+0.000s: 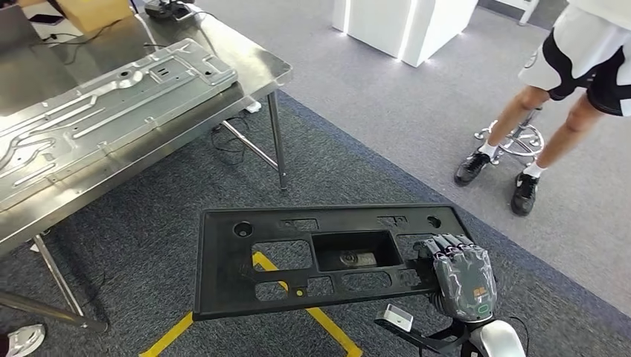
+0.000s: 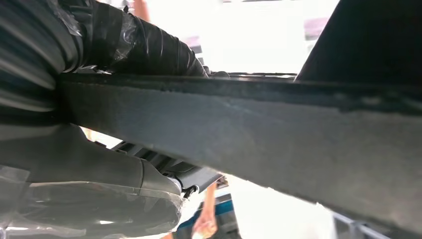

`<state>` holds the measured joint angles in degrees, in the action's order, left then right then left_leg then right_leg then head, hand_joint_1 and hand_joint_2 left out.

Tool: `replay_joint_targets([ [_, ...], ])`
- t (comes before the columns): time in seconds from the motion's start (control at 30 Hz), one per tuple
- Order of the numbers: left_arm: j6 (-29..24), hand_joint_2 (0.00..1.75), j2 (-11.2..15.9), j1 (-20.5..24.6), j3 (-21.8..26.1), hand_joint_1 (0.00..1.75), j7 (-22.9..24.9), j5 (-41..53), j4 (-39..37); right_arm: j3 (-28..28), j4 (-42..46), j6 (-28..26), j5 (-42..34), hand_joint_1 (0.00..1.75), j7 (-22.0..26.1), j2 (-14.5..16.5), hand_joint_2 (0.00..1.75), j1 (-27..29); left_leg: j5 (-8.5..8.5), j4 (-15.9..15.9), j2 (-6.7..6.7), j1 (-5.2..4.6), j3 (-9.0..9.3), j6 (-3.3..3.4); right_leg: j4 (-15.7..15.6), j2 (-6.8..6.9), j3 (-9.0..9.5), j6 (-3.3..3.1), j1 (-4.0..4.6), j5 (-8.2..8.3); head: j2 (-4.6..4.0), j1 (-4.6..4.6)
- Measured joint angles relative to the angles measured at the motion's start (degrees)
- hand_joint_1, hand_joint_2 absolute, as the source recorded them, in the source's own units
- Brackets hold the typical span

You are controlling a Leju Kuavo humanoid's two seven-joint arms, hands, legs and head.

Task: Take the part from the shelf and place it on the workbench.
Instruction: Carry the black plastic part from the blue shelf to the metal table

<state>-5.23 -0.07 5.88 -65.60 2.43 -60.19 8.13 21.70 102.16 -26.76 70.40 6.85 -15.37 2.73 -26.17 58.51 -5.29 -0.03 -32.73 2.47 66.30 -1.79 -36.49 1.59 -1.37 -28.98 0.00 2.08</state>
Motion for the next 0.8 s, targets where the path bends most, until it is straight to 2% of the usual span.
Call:
replay_joint_targets([
  [0.03, 0.0, 1.75, 0.0, 0.1, 0.0, 0.00, 0.0, 0.0, 0.0, 0.0, 0.0, 0.0, 0.0, 1.75, 0.0, 0.0, 1.75, -0.1, -0.20, 0.4, -0.79, 0.00, -0.11, -0.20, -3.4, -1.40, 1.32, -0.07, -0.11, 1.40, 0.00, 0.00],
  [0.07, 0.0, 1.75, -0.1, 0.1, 0.0, 0.00, 0.0, 0.0, 0.0, 0.0, -0.1, 0.1, 0.0, 1.75, 0.0, 0.0, 1.75, -0.3, -0.31, 0.6, -1.48, 0.07, -0.35, -0.45, -5.5, -2.51, 2.13, -0.10, -0.14, 2.01, 0.00, 0.00],
  [0.1, 0.0, 1.75, -0.1, 0.1, -0.1, 0.00, 0.0, 0.0, 0.0, 0.0, -0.2, 0.3, -0.1, 1.75, 0.0, -0.1, 1.75, -0.6, -0.32, 0.7, -2.17, 0.15, -0.65, -0.79, -6.3, -3.15, 2.43, -0.13, -0.11, 1.90, 0.00, 0.00],
  [0.17, 0.0, 1.75, -0.1, -0.1, -0.3, 0.00, 0.0, -0.2, 0.0, -0.1, -0.3, 1.0, -0.2, 1.75, 0.0, -0.2, 1.75, -1.5, -0.26, 0.6, -3.21, 0.31, -1.12, -1.51, -6.7, -2.09, 2.64, -0.38, -0.07, 1.92, 0.00, 0.00],
  [0.2, 0.0, 1.75, 0.0, -0.2, -0.4, 0.00, 0.0, -0.2, -0.1, -0.1, -0.4, 1.5, -0.2, 1.75, 0.0, -0.2, 1.75, -2.0, -0.48, 0.8, -2.49, 0.23, -1.27, -1.82, -7.0, -1.39, 2.88, -0.70, -0.17, 1.94, 0.00, 0.04],
  [0.23, 0.0, 1.75, 0.0, -0.2, -0.5, 0.00, 0.0, -0.2, -0.1, -0.2, -0.5, 1.9, -0.2, 1.75, 0.0, -0.3, 1.75, -2.4, -1.20, 2.0, -0.93, 0.13, -1.78, -2.06, -7.3, -0.56, 3.20, -1.07, -0.28, 1.97, 0.00, 0.13],
  [0.27, 0.0, 1.75, 0.0, -0.1, -0.6, 0.00, 0.0, -0.2, -0.1, -0.3, -0.6, 2.3, -0.3, 1.75, 0.0, -0.4, 1.75, -2.8, -2.45, 4.2, 1.07, 0.08, -2.76, -2.28, -7.7, 0.35, 3.51, -1.43, -0.34, 1.96, 0.00, 0.21],
  [0.3, 0.0, 1.75, -0.1, 0.0, -0.8, 0.00, 0.0, -0.2, -0.1, -0.3, -0.8, 2.7, -0.3, 1.75, 0.0, -0.6, 1.75, -3.2, -4.14, 7.5, 3.05, 0.14, -4.49, -2.49, -7.8, 1.25, 3.74, -1.67, -0.23, 1.86, 0.00, 0.30],
  [0.33, 0.0, 1.75, -0.1, 0.2, -0.9, 0.00, 0.0, -0.2, -0.1, -0.3, -1.0, 3.1, -0.3, 1.75, 0.0, -0.7, 1.75, -3.6, -5.83, 11.4, 4.14, 0.31, -6.61, -2.71, -7.8, 2.18, 3.87, -1.79, -0.11, 1.74, 0.00, 0.34],
  [0.37, 0.0, 1.75, -0.1, 0.2, -1.0, 0.00, 0.0, -0.3, -0.1, -0.4, -1.2, 3.8, -0.2, 1.75, 0.0, -0.9, 1.75, -4.0, -6.85, 14.7, 4.61, 0.50, -8.47, -2.92, -7.8, 3.08, 3.94, -1.82, -0.01, 1.60, 0.00, 0.34],
  [0.4, 0.0, 1.75, -0.1, 0.2, -1.1, 0.00, 0.0, -0.3, -0.1, -0.4, -1.5, 4.7, 0.0, 1.75, 0.0, -1.2, 1.75, -4.5, -6.85, 16.3, 4.84, 0.64, -9.53, -3.08, -7.7, 3.95, 4.03, -1.78, 0.04, 1.44, 0.00, 0.35],
  [0.43, 0.0, 1.75, -0.1, 0.1, -1.2, 0.00, 0.0, -0.3, -0.1, -0.4, -1.8, 5.6, 0.2, 1.75, -0.1, -1.5, 1.75, -5.0, -5.65, 15.6, 5.04, 0.72, -9.33, -3.17, -7.7, 4.75, 4.20, -1.70, 0.05, 1.25, 0.00, 0.36],
  [0.47, 0.0, 1.75, -0.1, 0.1, -1.2, 0.00, 0.0, -0.3, -0.1, -0.4, -2.2, 6.5, 0.4, 1.75, -0.1, -1.8, 1.75, -5.7, -3.60, 12.7, 5.46, 0.75, -7.97, -3.14, -7.7, 5.50, 4.45, -1.57, 0.05, 1.04, 0.00, 0.37],
  [0.53, 0.0, 1.75, 0.0, 0.1, -1.4, 0.00, 0.0, -0.4, -0.1, -0.3, -2.9, 8.0, 0.9, 1.75, -0.3, -2.4, 1.75, -7.1, -0.02, 4.7, 7.95, 0.41, -4.08, -2.70, -7.7, 6.83, 5.05, -1.14, 0.22, 0.59, 0.00, 0.37],
  [0.57, 0.1, 1.75, 0.0, 0.2, -1.5, 0.00, 0.0, -0.5, -0.1, -0.3, -3.2, 8.5, 1.0, 1.75, -0.4, -2.7, 1.75, -7.9, 0.82, 2.1, 8.94, 0.15, -2.86, -2.33, -7.7, 7.39, 5.28, -0.87, 0.37, 0.41, 0.00, 0.36],
  [0.6, 0.1, 1.75, 0.0, 0.2, -1.6, 0.00, 0.0, -0.6, -0.1, -0.3, -3.6, 9.0, 1.2, 1.75, -0.5, -3.1, 1.75, -8.6, 1.01, 0.8, 9.51, -0.11, -2.33, -1.99, -7.7, 7.92, 5.44, -0.59, 0.52, 0.27, 0.00, 0.34],
  [0.67, 0.1, 1.75, 0.0, 0.2, -1.8, 0.00, 0.0, -0.9, -0.1, -0.3, -4.2, 10.0, 1.4, 1.75, -0.8, -3.6, 1.75, -10.0, 0.98, 0.5, 8.31, -0.35, -2.40, -1.32, -8.0, 9.09, 5.85, 0.07, 0.62, 0.10, 0.00, 0.33],
  [0.7, 0.1, 1.75, -0.1, 0.1, -1.9, 0.00, 0.0, -1.1, -0.1, -0.2, -4.5, 10.3, 1.5, 1.75, -1.0, -3.9, 1.75, -10.5, 1.09, 0.2, 7.57, -0.26, -2.20, -1.00, -7.9, 9.07, 6.13, 0.42, 0.49, -0.16, 0.00, 0.32],
  [0.73, 0.2, 1.75, -0.1, 0.1, -2.0, 0.00, 0.0, -1.3, -0.1, -0.1, -4.8, 10.7, 1.7, 1.75, -1.2, -4.2, 1.75, -11.1, 1.24, -0.1, 6.84, -0.13, -1.94, -0.62, -7.3, 8.12, 6.11, 0.71, 0.35, -0.77, 0.00, 0.30],
  [0.77, 0.2, 1.75, -0.2, 0.2, -2.0, 0.00, 0.0, -1.5, -0.1, 0.0, -5.0, 11.0, 1.8, 1.75, -1.4, -4.5, 1.75, -11.6, 1.40, -0.4, 6.15, 0.07, -1.66, -0.25, -5.4, 6.52, 5.44, 0.90, 0.20, -1.96, 0.00, 0.25],
  [0.8, 0.3, 1.75, -0.2, 0.2, -2.1, 0.00, 0.0, -1.7, -0.1, 0.1, -5.3, 11.4, 2.0, 1.75, -1.5, -4.9, 1.75, -12.1, 1.51, -0.6, 5.46, 0.19, -1.48, 0.00, -2.3, 4.56, 4.01, 0.99, 0.07, -3.56, 0.00, 0.19],
])
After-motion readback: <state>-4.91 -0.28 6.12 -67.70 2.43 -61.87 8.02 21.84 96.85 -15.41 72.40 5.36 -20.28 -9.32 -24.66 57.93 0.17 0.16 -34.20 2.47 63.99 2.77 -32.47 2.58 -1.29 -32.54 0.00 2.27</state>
